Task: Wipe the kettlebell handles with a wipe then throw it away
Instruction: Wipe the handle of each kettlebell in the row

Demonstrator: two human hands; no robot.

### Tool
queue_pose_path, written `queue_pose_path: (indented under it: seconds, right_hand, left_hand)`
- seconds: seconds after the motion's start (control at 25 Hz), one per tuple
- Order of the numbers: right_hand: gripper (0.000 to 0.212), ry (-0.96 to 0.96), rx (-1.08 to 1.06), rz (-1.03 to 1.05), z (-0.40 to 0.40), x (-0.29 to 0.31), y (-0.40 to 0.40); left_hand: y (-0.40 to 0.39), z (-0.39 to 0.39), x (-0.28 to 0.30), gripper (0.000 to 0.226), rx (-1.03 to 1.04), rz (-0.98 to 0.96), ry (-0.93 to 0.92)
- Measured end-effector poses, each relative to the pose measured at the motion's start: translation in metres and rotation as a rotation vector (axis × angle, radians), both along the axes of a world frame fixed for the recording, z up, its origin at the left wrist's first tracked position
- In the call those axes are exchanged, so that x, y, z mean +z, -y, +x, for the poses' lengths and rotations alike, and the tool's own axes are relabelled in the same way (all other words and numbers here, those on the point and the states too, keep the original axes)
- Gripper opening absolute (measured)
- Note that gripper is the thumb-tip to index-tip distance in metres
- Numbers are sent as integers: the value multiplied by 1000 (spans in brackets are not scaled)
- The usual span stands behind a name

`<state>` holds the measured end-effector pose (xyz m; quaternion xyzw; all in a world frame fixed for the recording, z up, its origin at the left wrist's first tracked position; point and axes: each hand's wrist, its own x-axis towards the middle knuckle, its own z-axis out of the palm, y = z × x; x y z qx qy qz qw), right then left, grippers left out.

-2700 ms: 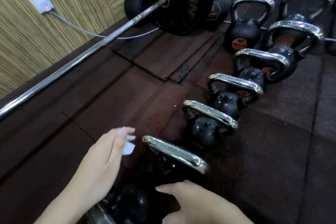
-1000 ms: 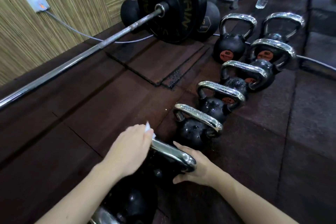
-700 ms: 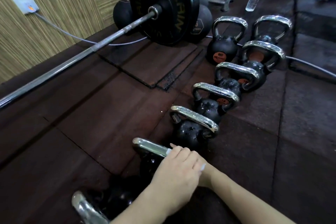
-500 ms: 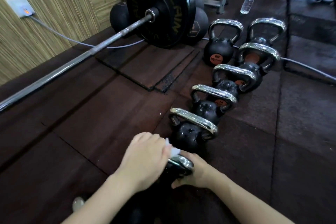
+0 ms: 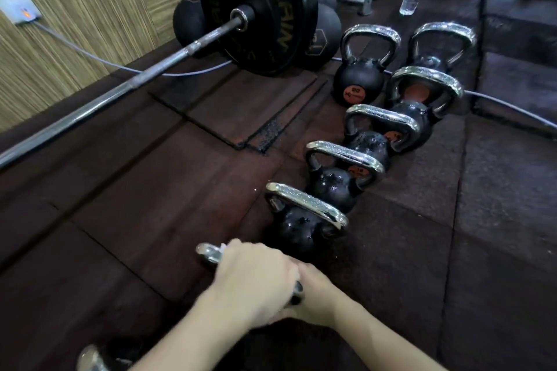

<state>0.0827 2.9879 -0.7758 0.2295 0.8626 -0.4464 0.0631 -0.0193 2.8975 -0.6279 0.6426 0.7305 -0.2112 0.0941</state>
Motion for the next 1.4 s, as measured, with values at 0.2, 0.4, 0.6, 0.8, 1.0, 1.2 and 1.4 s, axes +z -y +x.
queue_pose_path:
  seconds: [0.2, 0.4, 0.6, 0.8, 1.0, 1.2, 1.4]
  right_hand:
    - [89, -38, 95, 79, -1, -4, 0]
    - [128, -27, 13, -59, 3, 0, -2]
    - [97, 27, -30, -167, 15, 9, -23]
    - [62, 105, -248, 122, 39, 2, -84]
    - [110, -61, -384, -31, 31, -2, -112]
    - [35, -8, -513, 158, -1, 33, -69]
    - [95, -49, -430, -38, 17, -20, -100]
  left_hand:
    - [24, 17, -24, 29, -37, 218, 177]
    - [57, -62, -20, 47, 191, 272, 305]
    - [48, -100, -21, 38, 809, 596, 748]
    - [-15, -105, -6, 39, 751, 867, 649]
    - [-76, -40, -30, 45, 147, 654, 328]
    - [-101, 41, -71, 25, -227, 445, 94]
    - [-98, -17, -51, 11, -123, 548, 94]
